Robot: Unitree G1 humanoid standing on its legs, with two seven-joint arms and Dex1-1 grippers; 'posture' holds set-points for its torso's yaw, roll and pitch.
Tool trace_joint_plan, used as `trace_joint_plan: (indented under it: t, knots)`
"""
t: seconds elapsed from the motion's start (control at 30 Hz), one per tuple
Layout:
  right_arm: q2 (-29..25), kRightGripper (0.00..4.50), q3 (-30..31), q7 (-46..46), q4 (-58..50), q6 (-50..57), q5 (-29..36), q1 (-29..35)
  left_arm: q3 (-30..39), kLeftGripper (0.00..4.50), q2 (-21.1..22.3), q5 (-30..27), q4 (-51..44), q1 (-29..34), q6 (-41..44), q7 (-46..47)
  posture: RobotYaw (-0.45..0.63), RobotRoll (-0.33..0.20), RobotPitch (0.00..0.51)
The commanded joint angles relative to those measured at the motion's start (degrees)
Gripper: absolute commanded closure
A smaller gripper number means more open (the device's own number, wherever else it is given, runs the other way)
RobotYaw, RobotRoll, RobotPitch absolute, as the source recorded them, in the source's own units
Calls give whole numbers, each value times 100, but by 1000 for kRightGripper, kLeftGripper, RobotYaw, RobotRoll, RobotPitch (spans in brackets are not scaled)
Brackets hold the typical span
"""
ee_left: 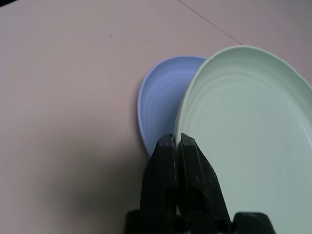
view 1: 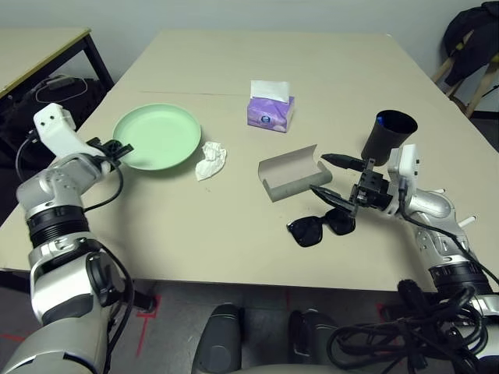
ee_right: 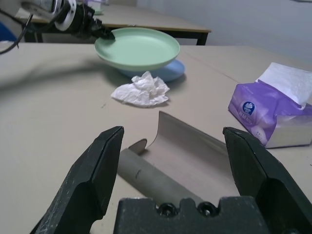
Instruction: Organize and tidy the items on the table.
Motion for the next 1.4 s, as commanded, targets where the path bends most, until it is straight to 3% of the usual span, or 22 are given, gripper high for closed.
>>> trace_joint_plan:
  t: [0.03, 0.3, 0.5, 0.6, 0.7, 0.93, 1.07, 1.13, 1.2, 1.27, 1.4]
  knots:
    - [216, 0, 84, -287, -605, 293, 119, 213, -38, 4468, -181, 197, 756, -474, -847, 655, 163, 0, 72]
    - [475, 0, 238, -791, -1297, 708, 25, 443, -150, 4468, -352, 417, 2201, -1181, -2181, 1470, 149, 0, 70]
    - [399, 0, 251, -983, -1408, 889, -20, 348, -367, 4468, -360, 551, 2661, -1268, -2458, 1622, 143, 0, 70]
    - [365, 0, 234, -1010, -1442, 946, -9, 310, -498, 3686, -348, 615, 2730, -1269, -2379, 1593, 143, 0, 71]
    - [344, 0, 216, -1028, -1455, 977, 6, 296, -547, 2551, -358, 584, 2693, -1238, -2402, 1509, 147, 0, 71]
    - [248, 0, 213, -1054, -1366, 1016, -41, 288, -1158, 20, -286, 695, 1751, -848, -1849, 283, 154, 0, 72]
    - [232, 0, 286, -1091, -1401, 1188, -79, 344, -1901, 20, -58, 835, 468, -262, -1164, -881, 163, 0, 73]
    - [246, 0, 286, -1090, -1399, 1179, -89, 349, -2616, 20, 309, 1417, -39, 133, -1584, -1449, 165, 0, 72]
    - [258, 0, 280, -1088, -1382, 1177, -88, 332, -2959, 20, 606, 1386, -614, 458, -1683, -2419, 170, 0, 73]
    - [259, 0, 276, -1079, -1357, 1176, -88, 306, -3024, 20, 729, 1159, -893, 610, -1782, -3220, 174, 0, 74]
    - [259, 0, 275, -1054, -1339, 1186, -85, 267, -3199, 20, 817, 1341, -591, 671, -2353, -3943, 170, 0, 76]
